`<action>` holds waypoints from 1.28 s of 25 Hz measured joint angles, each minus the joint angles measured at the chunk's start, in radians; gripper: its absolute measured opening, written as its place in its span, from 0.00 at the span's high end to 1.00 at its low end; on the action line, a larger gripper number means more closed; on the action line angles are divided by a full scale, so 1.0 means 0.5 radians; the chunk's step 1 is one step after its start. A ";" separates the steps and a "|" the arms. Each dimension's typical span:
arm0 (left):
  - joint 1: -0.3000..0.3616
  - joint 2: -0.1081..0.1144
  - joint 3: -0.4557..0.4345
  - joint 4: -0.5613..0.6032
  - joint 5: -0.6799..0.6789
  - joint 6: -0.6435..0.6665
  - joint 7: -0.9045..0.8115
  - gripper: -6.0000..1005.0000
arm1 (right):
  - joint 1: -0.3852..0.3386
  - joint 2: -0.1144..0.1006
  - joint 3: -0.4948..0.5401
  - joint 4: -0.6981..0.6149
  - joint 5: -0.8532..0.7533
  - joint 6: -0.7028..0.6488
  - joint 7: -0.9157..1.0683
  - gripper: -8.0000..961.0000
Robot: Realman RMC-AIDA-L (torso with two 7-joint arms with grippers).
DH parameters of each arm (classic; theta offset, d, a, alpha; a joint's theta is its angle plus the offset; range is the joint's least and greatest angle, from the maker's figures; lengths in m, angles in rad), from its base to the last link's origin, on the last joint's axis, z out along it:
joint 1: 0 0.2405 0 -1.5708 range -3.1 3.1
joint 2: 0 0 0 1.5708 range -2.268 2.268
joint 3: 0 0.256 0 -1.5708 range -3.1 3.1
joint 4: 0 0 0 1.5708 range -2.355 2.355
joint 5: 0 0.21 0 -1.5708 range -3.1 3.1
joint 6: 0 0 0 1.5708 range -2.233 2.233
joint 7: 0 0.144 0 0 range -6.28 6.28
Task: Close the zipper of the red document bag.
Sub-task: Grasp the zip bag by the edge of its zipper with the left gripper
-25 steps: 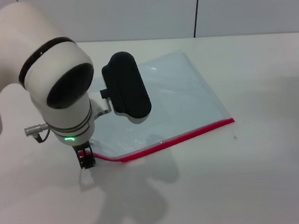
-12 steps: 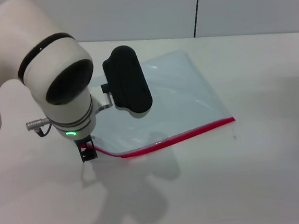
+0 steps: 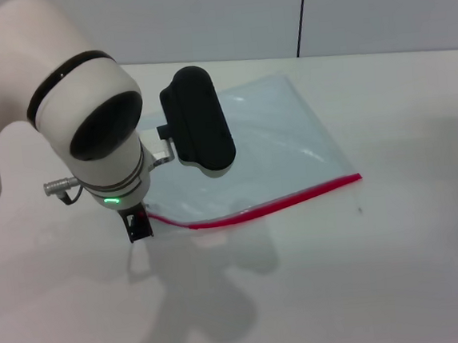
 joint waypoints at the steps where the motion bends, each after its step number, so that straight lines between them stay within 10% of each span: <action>1: 0.000 0.000 0.000 0.000 0.000 0.006 0.001 0.65 | 0.001 0.000 0.000 0.000 0.000 0.000 0.000 0.46; 10: 0.000 -0.008 0.000 0.003 0.000 0.100 0.054 0.86 | 0.003 0.000 0.003 -0.003 0.000 0.002 0.000 0.46; 32: 0.121 -0.021 0.055 -0.347 -0.002 0.438 0.071 0.94 | 0.006 -0.005 0.030 -0.050 0.003 0.000 0.000 0.46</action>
